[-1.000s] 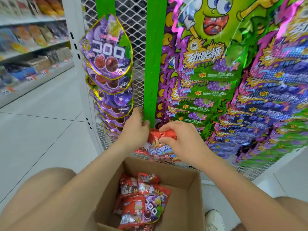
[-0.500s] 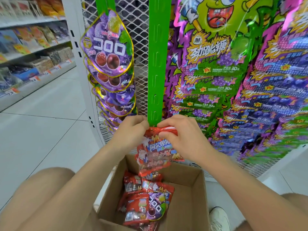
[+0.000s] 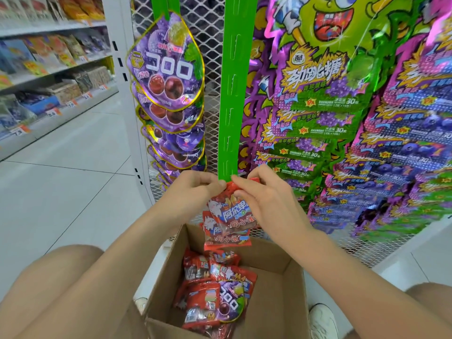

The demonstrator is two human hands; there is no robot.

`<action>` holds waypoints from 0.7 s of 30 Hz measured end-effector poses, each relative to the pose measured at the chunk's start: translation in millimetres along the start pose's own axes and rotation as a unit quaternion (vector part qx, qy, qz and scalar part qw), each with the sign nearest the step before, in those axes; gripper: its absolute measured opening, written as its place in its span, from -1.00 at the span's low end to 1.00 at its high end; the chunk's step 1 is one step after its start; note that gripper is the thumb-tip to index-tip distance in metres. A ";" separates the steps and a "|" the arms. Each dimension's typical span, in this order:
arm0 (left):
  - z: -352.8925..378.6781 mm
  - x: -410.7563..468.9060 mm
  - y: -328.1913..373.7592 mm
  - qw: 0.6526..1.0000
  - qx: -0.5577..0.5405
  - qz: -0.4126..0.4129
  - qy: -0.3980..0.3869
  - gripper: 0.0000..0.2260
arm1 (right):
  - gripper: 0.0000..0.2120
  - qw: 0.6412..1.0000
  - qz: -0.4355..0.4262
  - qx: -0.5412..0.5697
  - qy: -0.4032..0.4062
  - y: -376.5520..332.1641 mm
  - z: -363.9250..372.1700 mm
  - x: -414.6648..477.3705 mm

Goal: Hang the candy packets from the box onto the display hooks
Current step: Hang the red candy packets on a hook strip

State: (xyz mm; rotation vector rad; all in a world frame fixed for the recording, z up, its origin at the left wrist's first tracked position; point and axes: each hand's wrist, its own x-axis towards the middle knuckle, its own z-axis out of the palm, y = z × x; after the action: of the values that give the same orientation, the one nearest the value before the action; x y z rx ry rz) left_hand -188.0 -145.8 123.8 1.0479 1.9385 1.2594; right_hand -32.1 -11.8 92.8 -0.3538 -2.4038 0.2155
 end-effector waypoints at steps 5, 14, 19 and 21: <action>0.8 4.4 -2.8 1.000 -0.005 0.000 0.020 -0.73 | -0.59 0.999 -0.008 0.020 0.033 2.2 7.7 -0.8; 5.4 6.9 -12.2 0.999 0.033 0.033 0.020 -0.71 | -0.78 0.990 0.043 0.127 0.031 -7.2 -0.3 -0.9; 9.0 8.1 -15.7 0.993 0.084 0.076 0.026 -0.75 | -0.76 0.975 0.163 0.141 -0.050 -6.1 5.2 -4.4; 8.9 9.1 -19.2 0.986 0.128 0.102 0.028 -0.75 | -0.64 0.962 0.212 0.166 -0.045 -4.6 13.4 -6.6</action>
State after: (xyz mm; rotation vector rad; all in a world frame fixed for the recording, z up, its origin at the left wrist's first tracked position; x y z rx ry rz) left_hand -191.1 -138.6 102.2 1.3836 2.1204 1.1759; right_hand -37.0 -19.0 79.8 -0.7091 -2.2986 0.8311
